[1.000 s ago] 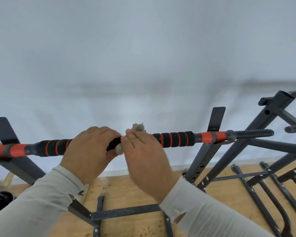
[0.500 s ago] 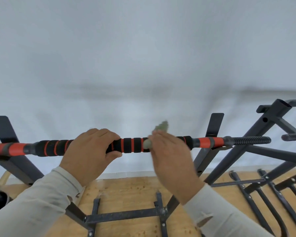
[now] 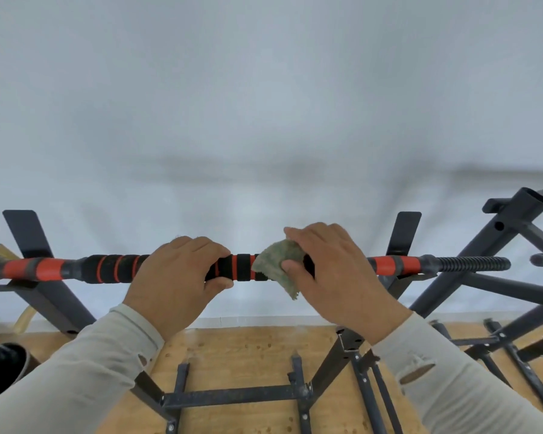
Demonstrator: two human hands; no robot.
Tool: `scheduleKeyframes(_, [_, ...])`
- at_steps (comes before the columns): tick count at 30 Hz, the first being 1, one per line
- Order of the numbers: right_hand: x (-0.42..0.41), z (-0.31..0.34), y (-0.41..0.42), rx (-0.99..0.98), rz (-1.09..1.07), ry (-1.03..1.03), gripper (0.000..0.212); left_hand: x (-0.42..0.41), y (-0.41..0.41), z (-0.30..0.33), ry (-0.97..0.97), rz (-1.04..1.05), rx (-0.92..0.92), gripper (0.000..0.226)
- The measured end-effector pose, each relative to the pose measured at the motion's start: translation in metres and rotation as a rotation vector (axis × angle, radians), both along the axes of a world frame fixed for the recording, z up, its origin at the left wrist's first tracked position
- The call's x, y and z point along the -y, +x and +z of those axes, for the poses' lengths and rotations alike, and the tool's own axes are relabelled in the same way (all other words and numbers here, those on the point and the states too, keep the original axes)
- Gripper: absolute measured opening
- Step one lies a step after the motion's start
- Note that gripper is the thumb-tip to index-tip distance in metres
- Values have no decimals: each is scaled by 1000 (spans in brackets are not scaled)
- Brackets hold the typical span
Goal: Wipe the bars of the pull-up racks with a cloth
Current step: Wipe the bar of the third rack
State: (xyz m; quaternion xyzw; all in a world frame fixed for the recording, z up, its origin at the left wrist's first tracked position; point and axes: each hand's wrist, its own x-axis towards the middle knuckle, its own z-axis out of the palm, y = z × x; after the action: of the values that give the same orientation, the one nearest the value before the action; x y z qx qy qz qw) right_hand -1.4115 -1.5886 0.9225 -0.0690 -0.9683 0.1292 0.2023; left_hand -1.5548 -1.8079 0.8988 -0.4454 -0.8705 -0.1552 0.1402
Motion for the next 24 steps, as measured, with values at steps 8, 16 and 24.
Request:
scheduleKeyframes(8, [-13, 25, -23, 429, 28, -394, 54, -1, 1, 0, -3, 4, 0, 32])
scheduleKeyframes(16, [-11, 27, -17, -187, 41, -136, 35, 0, 0, -1, 9, -7, 8, 31])
scheduleKeyframes(24, [-12, 5, 20, 59, 172, 33, 31, -1, 1, -2, 32, -3, -7, 27])
